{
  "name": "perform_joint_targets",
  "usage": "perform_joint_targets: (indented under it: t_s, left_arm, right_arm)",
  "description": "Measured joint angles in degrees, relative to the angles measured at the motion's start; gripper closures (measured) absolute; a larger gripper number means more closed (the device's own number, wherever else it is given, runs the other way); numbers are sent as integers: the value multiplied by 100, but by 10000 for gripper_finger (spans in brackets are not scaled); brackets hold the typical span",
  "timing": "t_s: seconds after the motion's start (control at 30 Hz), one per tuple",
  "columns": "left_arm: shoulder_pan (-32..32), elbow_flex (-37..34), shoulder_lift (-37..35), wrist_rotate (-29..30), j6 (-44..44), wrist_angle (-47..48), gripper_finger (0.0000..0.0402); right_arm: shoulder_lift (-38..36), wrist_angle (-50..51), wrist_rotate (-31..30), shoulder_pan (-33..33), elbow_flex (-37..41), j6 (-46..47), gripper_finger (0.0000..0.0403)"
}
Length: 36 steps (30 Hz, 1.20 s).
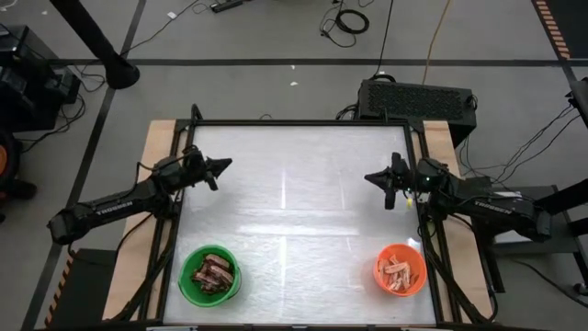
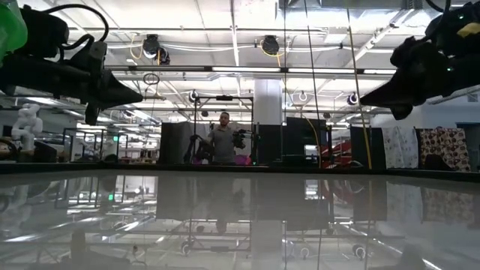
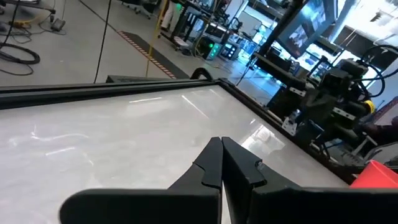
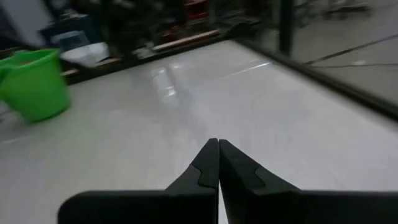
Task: Sort candy by brand, put in halloween buckets
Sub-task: Return to Home Position
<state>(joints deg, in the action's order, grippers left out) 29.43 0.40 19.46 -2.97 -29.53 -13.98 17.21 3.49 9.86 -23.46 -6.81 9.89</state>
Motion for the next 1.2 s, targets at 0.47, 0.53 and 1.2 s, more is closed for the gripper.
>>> perform_joint_targets:
  t_s: [0.47, 0.53, 1.2]
  left_arm:
    - [0, -2, 0, -19, -3, -2, 397]
    - [0, -2, 0, -21, -3, -2, 397]
    - [0, -4, 1, -25, -4, -2, 397]
  right_arm:
    - [11, -22, -537, -4, 0, -13, 403]
    - [11, -22, -534, -4, 0, -13, 403]
    - [11, -20, -534, -4, 0, -11, 403]
